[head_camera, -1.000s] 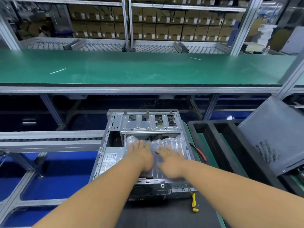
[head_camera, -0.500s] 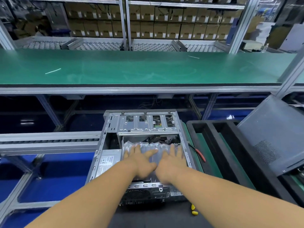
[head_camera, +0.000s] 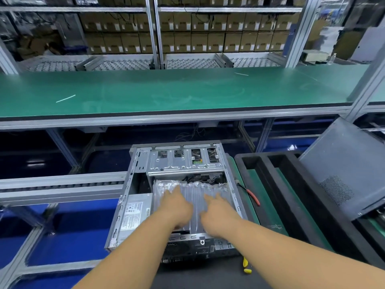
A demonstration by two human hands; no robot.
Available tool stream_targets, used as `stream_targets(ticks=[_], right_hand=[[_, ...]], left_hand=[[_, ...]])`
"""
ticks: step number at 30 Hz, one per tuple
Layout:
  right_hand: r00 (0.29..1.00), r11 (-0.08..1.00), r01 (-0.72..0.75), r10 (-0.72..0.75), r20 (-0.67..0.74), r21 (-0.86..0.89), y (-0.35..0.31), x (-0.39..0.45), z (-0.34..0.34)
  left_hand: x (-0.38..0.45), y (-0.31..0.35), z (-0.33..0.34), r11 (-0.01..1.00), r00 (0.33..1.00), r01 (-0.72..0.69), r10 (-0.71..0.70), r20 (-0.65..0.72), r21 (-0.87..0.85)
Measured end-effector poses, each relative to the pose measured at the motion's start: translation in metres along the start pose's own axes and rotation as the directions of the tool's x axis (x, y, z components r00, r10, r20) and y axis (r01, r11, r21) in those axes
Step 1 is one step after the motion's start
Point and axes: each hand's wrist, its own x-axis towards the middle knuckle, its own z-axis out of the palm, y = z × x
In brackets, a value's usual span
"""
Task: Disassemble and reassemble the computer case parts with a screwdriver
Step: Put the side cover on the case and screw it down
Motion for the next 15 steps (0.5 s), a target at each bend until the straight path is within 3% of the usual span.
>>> stream_targets(ticks=[5,9,12,15], right_hand=[[0.993,0.986,0.102,-0.094,-0.069,0.135,0.008,-0.006,-0.002],[0.982,0.871,0.186,-0.15,-0.115,0.456,0.02,-0.017,-0.012],[0.95,0.755,0.293,-0.161,-0.268,0.586,0.044,-0.026,-0.046],[0.906,0.751,0.351,-0.12,-0.407,0.559,0.088,-0.035,-0.101]], left_hand=[[-0.002,0.001,-0.004,0.992,0.994,0.112,-0.113,0.013,0.058],[-0.006,0.025,-0.027,0.948,0.99,0.114,-0.135,0.052,0.297],[-0.015,0.076,-0.037,0.904,0.984,0.036,0.043,-0.173,0.427],[-0.028,0.155,-0.017,0.95,0.905,-0.24,0.293,-0.31,0.199]])
